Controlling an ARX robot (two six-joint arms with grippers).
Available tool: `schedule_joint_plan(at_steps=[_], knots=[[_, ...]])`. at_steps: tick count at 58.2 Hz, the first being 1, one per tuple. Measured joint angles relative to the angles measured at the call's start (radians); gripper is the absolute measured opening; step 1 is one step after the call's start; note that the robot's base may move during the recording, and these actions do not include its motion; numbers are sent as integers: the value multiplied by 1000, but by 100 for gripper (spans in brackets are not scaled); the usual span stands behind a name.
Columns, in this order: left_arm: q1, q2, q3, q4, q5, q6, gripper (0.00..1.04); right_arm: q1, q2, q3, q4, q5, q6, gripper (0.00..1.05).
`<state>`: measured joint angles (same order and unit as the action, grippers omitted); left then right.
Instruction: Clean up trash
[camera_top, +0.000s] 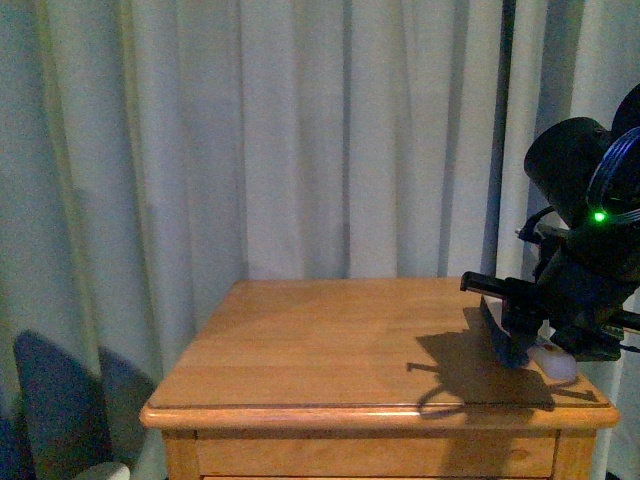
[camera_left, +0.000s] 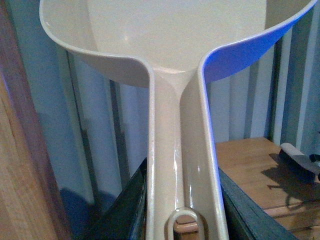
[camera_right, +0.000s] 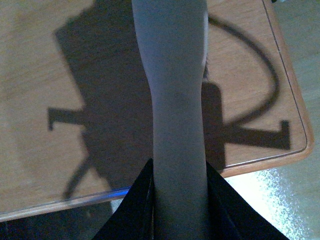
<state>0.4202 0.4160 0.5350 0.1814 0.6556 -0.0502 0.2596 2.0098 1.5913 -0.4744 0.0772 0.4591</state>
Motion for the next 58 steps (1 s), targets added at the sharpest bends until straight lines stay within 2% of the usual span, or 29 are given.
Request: schedule_joint_plan(at_steps=[9,15,19,35,42,58], knots=[[0,0,0,0,0,0,28,-3,-19,-27,53,13,-15,23],[0,0,0,0,0,0,28,-3,-70,-87,149,51,-56,22],[0,0,0,0,0,0,28,-2,-130,-151,246,96,-106,22],[0,0,0,0,0,0,28,-2,-504,-482,527,116,-222,22],[0,0,0,0,0,0,28,3,-704,-659,583,109,-228,22],[0,0,0,0,0,0,28,66,-1117,-913,556,158,-185,22]])
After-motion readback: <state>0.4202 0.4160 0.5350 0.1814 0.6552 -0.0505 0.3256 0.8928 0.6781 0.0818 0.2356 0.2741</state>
